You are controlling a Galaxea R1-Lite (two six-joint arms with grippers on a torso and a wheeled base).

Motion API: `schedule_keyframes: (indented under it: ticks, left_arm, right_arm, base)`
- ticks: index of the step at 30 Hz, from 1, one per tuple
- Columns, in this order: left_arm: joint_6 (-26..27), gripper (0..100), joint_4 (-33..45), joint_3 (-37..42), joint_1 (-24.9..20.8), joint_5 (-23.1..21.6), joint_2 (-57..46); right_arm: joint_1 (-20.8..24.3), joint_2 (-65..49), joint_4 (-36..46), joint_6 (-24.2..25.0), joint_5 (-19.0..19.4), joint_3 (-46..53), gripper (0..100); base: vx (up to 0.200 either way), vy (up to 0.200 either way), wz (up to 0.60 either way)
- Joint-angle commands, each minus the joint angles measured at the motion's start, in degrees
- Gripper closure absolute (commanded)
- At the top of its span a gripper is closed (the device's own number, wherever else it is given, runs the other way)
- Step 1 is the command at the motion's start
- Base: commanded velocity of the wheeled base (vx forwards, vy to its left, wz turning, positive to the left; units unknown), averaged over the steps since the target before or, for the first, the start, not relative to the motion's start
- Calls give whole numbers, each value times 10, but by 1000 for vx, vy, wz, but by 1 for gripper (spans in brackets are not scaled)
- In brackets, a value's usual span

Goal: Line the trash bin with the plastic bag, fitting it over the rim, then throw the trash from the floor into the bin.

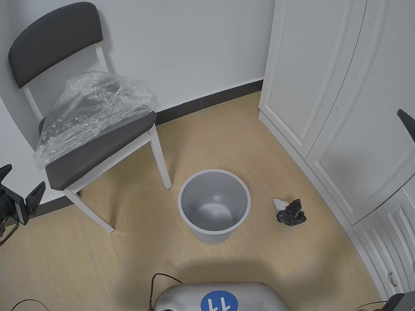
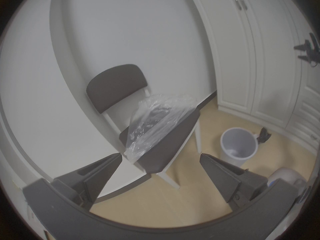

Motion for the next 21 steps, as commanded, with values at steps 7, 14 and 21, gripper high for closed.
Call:
schedule_keyframes:
  ticks: [7, 14, 21]
  left_arm:
    - [72, 0, -26, -13, 61, 43, 157]
    - [89, 0, -76, -15, 89, 46, 226]
    - [159, 0, -214, -24, 124, 48, 350]
  right_arm:
    - [27, 29, -19, 5, -19, 5, 0]
    - [26, 22, -20, 3, -12, 3, 0]
    - [25, 8, -18, 2, 3, 3, 0]
  base:
    - [0, 0, 0]
    - [0, 0, 0]
    - [0, 0, 0]
